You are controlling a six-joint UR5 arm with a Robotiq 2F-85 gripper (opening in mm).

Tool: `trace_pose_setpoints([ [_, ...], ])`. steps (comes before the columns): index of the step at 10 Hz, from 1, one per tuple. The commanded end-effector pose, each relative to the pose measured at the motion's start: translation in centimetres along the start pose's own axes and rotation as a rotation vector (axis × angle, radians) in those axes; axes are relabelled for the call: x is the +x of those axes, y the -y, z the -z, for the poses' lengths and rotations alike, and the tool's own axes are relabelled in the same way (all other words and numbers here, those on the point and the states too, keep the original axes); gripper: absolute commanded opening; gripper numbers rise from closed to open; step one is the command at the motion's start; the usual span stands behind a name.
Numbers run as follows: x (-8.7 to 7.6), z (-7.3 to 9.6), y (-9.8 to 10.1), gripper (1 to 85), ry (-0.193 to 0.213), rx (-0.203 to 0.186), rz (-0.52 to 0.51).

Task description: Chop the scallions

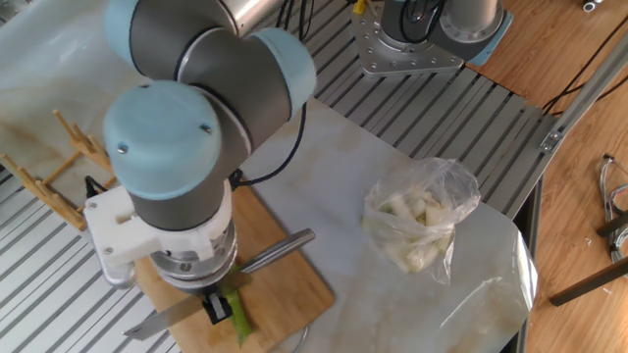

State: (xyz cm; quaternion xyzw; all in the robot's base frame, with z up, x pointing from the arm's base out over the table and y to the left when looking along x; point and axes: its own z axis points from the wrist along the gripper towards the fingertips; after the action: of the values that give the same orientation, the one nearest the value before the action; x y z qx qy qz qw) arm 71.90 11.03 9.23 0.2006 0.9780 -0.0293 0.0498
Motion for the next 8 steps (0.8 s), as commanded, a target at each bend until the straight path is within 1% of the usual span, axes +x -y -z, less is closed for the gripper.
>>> trace_pose_setpoints([
  [1,0.8,-0.9,0.4,1.0,0.018,0.026,0.018],
  [2,0.9,-1.0,0.6,1.0,0.015,0.027,0.024],
  [3,1.0,-1.2,0.2,1.0,0.014,0.013,0.024],
  [6,0.4,-0.7,-0.2,1.0,0.008,0.0,0.028],
  [8,0.3,-0.4,-0.9,1.0,-0.004,-0.021,0.033],
])
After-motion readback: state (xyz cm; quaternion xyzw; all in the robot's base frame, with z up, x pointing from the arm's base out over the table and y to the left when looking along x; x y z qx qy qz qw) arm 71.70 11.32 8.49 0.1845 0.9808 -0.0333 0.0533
